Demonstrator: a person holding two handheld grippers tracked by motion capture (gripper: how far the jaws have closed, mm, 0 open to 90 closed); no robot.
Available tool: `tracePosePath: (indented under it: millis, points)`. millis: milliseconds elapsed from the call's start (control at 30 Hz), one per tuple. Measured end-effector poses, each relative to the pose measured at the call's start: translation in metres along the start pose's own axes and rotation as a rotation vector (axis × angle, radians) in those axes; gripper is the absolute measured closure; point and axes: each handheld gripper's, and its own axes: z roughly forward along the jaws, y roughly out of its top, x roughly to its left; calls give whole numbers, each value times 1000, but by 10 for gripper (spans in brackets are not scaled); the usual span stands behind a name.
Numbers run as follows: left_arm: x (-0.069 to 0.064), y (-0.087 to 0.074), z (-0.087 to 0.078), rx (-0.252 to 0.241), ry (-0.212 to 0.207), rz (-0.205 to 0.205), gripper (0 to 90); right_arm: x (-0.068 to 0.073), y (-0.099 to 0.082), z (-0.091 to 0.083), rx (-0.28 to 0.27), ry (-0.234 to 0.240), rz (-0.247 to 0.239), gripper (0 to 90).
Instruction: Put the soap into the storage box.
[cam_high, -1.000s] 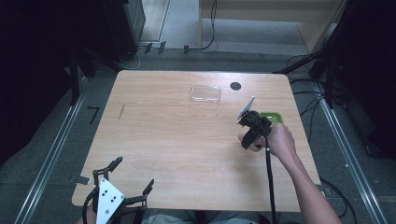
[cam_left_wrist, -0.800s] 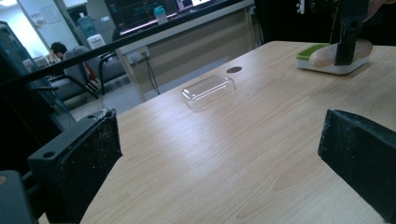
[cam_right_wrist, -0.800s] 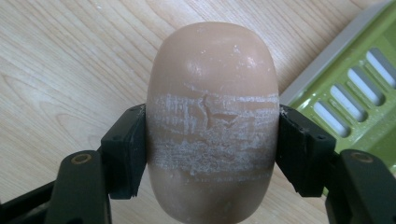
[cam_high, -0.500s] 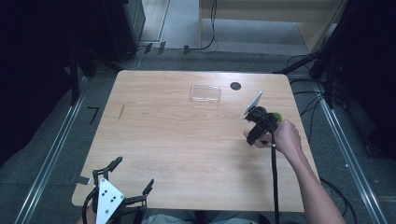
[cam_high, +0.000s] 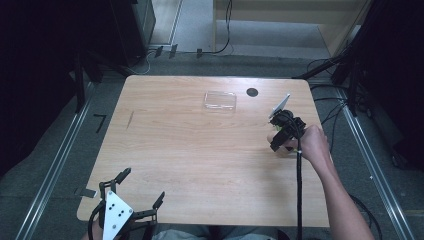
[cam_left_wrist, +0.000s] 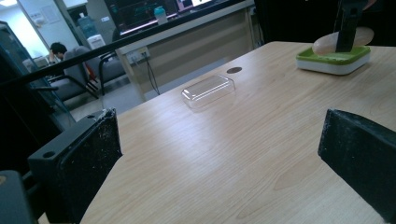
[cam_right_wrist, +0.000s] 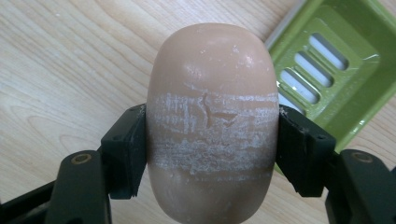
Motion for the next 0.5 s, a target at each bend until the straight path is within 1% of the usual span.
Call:
tracePosePath:
  millis: [67, 200, 233, 300, 500]
  points:
    - [0, 0, 0, 0, 0, 0, 0, -2, 0, -1, -3, -6, -2, 337]
    - [0, 0, 0, 0, 0, 0, 0, -6, 0, 1, -2, 0, 5, 337]
    - [0, 0, 0, 0, 0, 1, 0, -7, 0, 1, 5, 0, 13, 336]
    - [0, 0, 0, -1, 1, -1, 0, -9, -1, 3, -1, 2, 20, 337]
    - [0, 0, 0, -1, 0, -1, 0, -12, 0, 3, -2, 4, 24, 336]
